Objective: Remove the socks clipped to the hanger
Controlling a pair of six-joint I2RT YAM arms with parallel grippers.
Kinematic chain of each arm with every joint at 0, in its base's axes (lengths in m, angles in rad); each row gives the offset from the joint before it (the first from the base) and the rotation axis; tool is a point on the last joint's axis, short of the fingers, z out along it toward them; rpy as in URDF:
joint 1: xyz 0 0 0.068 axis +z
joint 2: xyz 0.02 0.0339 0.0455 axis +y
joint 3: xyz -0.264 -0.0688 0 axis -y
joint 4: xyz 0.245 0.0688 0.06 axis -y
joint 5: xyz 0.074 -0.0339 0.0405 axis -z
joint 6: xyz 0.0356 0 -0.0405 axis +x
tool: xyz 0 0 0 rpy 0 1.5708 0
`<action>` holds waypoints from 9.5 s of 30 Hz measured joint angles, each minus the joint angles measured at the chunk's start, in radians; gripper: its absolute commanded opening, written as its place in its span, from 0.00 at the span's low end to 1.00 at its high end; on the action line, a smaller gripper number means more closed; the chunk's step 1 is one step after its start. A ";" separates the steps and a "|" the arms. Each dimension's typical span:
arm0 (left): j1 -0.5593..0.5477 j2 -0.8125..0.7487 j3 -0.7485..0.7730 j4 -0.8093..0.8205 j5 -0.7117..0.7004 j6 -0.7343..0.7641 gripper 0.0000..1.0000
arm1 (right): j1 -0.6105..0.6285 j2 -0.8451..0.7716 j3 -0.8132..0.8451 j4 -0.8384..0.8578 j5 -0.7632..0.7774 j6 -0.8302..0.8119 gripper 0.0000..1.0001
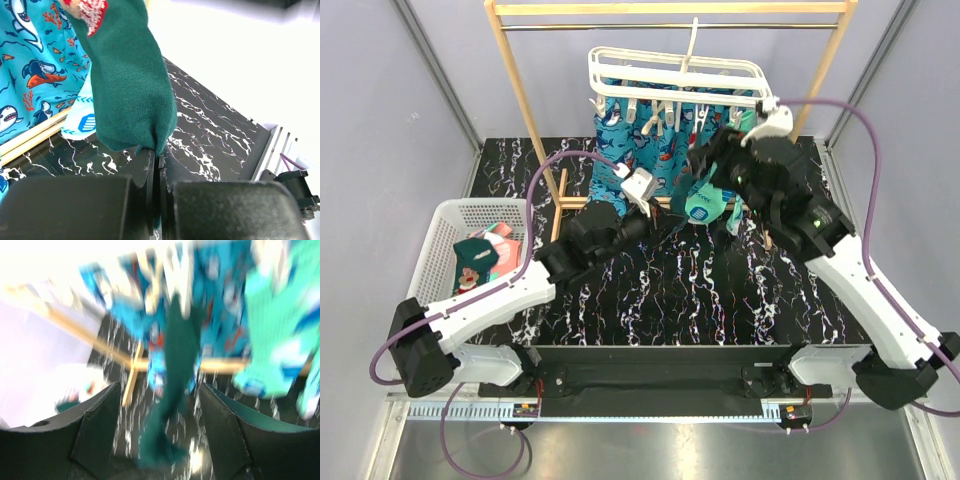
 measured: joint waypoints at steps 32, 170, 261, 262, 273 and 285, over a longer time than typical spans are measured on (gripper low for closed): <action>-0.085 0.006 0.000 0.002 -0.106 0.012 0.00 | -0.033 0.454 0.605 -0.158 0.222 -0.291 0.54; 0.709 -0.473 -0.328 -0.613 0.544 -0.074 0.96 | -0.127 0.469 -0.229 0.407 0.445 -0.217 0.29; -0.169 -0.059 0.084 -0.257 -0.050 0.270 0.00 | -0.129 0.379 0.510 -0.192 0.352 -0.285 0.55; -0.171 -0.059 0.084 -0.261 -0.050 0.270 0.00 | -0.129 0.386 0.519 -0.191 0.354 -0.286 0.54; -0.176 -0.059 0.084 -0.272 -0.050 0.270 0.00 | -0.129 0.423 0.548 -0.181 0.401 -0.289 0.49; -0.185 -0.059 0.084 -0.272 -0.050 0.270 0.00 | -0.129 0.425 0.512 -0.136 0.434 -0.291 0.45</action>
